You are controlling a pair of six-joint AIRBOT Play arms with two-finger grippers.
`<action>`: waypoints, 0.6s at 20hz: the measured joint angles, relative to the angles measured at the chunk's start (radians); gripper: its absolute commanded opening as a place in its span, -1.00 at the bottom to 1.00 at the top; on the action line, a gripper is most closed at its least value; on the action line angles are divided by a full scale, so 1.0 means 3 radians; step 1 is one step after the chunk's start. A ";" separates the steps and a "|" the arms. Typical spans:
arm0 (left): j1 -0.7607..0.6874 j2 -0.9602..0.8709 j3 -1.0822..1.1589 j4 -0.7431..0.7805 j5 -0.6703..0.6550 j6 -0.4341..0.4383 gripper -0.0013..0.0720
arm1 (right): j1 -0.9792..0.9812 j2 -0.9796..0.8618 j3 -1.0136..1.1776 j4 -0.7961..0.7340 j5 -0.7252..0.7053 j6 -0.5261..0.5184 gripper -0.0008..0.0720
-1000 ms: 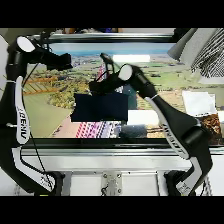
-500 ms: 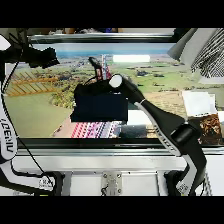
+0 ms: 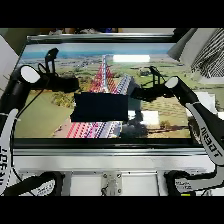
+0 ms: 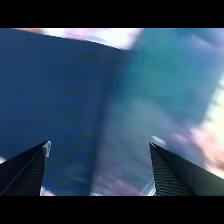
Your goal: Fold the clothes and pants, and hang the long-sleeved shirts on hangers.
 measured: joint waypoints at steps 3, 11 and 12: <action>-0.0161 0.0046 -0.0131 0.0000 0.0080 0.0003 -0.93 | -0.0146 -0.0177 -0.0170 0.0253 0.0017 -0.0045 0.99; -0.0271 0.0069 -0.0202 -0.0001 0.0158 0.0011 -0.93 | 0.0333 -0.0707 -0.0122 0.1325 -0.0006 -0.0540 0.93; -0.0273 0.0069 -0.0203 0.0000 0.0158 0.0011 -0.93 | 0.0412 -0.0741 -0.0097 0.1395 -0.0058 -0.0561 0.41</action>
